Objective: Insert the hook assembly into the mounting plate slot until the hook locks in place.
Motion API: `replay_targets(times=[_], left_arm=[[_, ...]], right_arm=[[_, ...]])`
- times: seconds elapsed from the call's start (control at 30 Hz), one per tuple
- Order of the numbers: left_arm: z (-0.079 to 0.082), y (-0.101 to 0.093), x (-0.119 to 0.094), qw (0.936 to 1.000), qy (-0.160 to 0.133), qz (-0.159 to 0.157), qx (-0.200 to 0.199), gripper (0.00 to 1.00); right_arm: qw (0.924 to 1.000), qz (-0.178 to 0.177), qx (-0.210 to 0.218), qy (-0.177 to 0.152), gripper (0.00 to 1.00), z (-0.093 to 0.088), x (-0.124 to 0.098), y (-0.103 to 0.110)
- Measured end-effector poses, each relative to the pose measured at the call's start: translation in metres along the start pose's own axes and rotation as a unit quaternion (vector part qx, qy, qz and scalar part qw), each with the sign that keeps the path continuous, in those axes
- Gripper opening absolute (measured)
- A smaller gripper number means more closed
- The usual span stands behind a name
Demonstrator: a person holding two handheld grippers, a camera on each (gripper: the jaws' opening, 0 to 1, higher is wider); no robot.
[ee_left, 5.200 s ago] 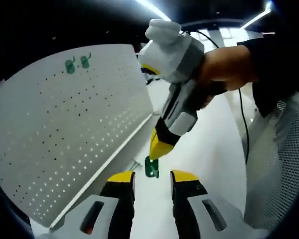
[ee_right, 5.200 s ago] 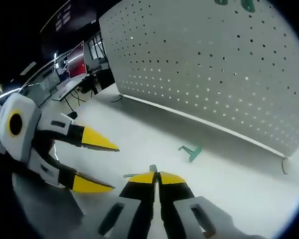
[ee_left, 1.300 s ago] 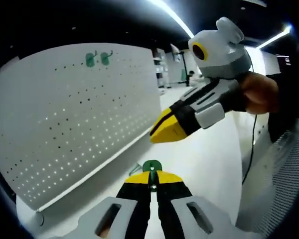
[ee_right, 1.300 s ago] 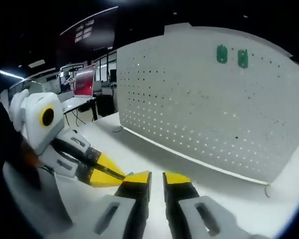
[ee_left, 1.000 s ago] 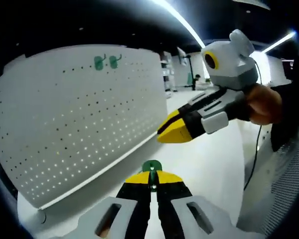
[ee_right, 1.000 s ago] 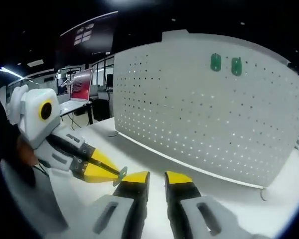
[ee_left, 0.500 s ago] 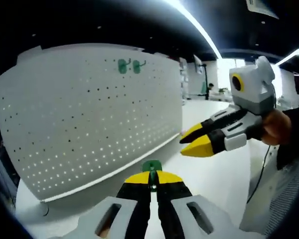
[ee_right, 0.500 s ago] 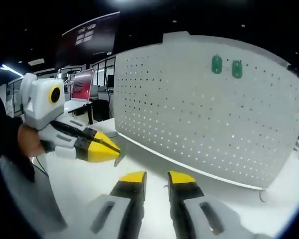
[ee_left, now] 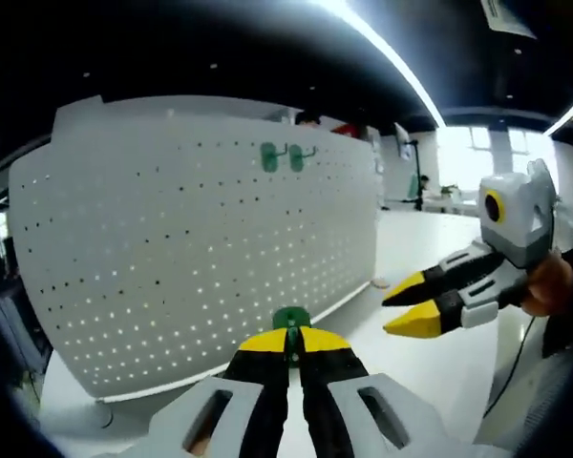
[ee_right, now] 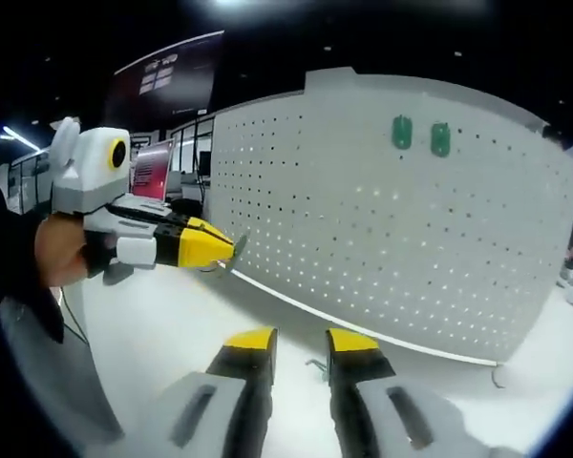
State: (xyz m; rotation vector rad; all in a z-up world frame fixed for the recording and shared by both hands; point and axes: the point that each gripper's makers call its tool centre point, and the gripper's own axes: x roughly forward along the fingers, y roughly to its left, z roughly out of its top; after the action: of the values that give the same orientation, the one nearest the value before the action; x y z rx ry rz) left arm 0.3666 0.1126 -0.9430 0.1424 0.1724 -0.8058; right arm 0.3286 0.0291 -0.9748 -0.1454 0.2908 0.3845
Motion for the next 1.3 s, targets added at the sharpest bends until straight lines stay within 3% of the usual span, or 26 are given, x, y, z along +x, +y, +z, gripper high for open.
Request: replay_targets(times=[0.73, 1.3], left_arm=[[0.041, 0.024, 0.014, 0.9982, -0.045, 0.037, -0.013, 0.02], [0.057, 0.044, 0.022, 0.9956, -0.071, 0.058, -0.024, 0.02]], right_arm=[[0.9999, -0.01, 0.001, -0.012, 0.19, 0.005, -0.002, -0.009], [0.9999, -0.013, -0.005, -0.007, 0.2, 0.002, -0.001, -0.01]])
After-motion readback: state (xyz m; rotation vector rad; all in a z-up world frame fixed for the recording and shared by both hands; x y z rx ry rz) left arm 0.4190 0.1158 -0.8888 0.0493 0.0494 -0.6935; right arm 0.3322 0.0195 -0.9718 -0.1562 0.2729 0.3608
